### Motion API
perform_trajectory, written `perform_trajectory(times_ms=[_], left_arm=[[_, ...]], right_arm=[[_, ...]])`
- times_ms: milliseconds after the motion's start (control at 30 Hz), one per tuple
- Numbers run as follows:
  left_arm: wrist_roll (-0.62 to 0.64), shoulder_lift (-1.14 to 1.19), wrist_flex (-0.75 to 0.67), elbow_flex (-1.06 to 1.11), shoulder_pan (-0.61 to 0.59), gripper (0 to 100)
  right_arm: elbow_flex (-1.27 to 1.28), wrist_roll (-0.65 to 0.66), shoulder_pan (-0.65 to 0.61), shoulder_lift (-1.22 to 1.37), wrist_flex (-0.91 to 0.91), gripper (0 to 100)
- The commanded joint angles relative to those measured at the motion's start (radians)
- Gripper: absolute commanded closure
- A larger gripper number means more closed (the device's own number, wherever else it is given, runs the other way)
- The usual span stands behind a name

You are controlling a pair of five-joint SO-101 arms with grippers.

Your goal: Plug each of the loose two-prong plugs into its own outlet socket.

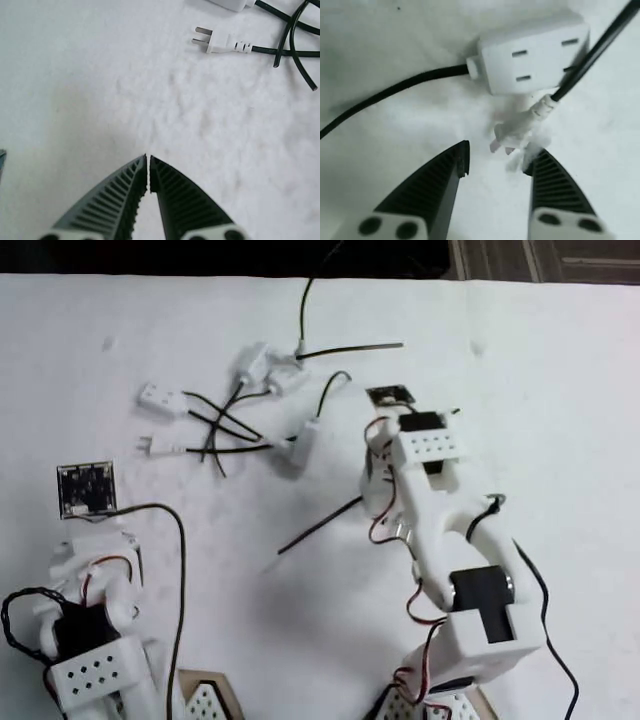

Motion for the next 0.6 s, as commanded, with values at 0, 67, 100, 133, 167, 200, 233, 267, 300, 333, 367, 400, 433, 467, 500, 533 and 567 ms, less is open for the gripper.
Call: perform_trajectory(times_ms=[0, 67, 100, 133, 167, 200, 233, 267, 300, 333, 367, 400, 433, 467, 500, 533, 567], left_arm=[[-0.011, -0.007, -0.021, -0.005, -0.002, 96], [-0.011, -0.007, -0.021, -0.005, -0.002, 96], [-0.011, -0.007, -0.021, -0.005, -0.002, 96], [-0.011, -0.007, -0.021, -0.005, -0.002, 96], [-0.011, -0.007, -0.021, -0.005, -0.002, 96], [-0.011, -0.007, -0.021, -0.005, -0.002, 96], [-0.011, -0.007, -0.021, -0.005, -0.002, 96], [-0.011, -0.007, -0.021, -0.005, -0.002, 96], [-0.011, -0.007, -0.021, -0.005, -0.002, 96], [-0.011, -0.007, -0.021, -0.005, -0.002, 96], [-0.011, -0.007, -0.021, -0.005, -0.002, 96], [-0.011, -0.007, -0.021, -0.005, -0.002, 96], [-0.011, -0.007, -0.021, -0.005, -0.002, 96], [-0.011, -0.007, -0.021, -0.005, -0.002, 96], [-0.011, -0.007, -0.021, -0.005, -0.002, 96], [-0.011, -0.007, -0.021, -0.005, -0.002, 96], [-0.011, -0.007, -0.021, -0.005, -0.002, 96]], right_arm=[[-0.002, -0.054, -0.013, -0.051, -0.044, 82.8], [-0.002, -0.052, -0.008, -0.050, -0.051, 82.8], [-0.002, -0.054, -0.002, -0.048, -0.051, 82.8], [-0.002, -0.054, 0.004, -0.039, -0.051, 82.8], [-0.006, -0.054, 0.013, -0.025, -0.050, 82.8], [-0.008, -0.054, 0.022, -0.010, -0.050, 82.8], [-0.008, -0.054, 0.033, 0.008, -0.050, 82.8], [-0.008, -0.052, 0.041, 0.028, -0.050, 82.7], [-0.008, -0.052, 0.048, 0.048, -0.050, 82.7], [-0.008, -0.052, 0.054, 0.067, -0.050, 82.7], [-0.009, -0.051, 0.054, 0.087, -0.051, 82.7], [-0.009, -0.048, 0.054, 0.102, -0.053, 82.7], [-0.009, -0.037, 0.054, 0.114, -0.061, 82.8], [-0.009, -0.035, 0.053, 0.122, -0.068, 82.8], [-0.009, -0.035, 0.053, 0.128, -0.077, 82.9], [-0.009, -0.035, 0.053, 0.133, -0.082, 82.9], [-0.009, -0.034, 0.053, 0.133, -0.082, 82.9]])
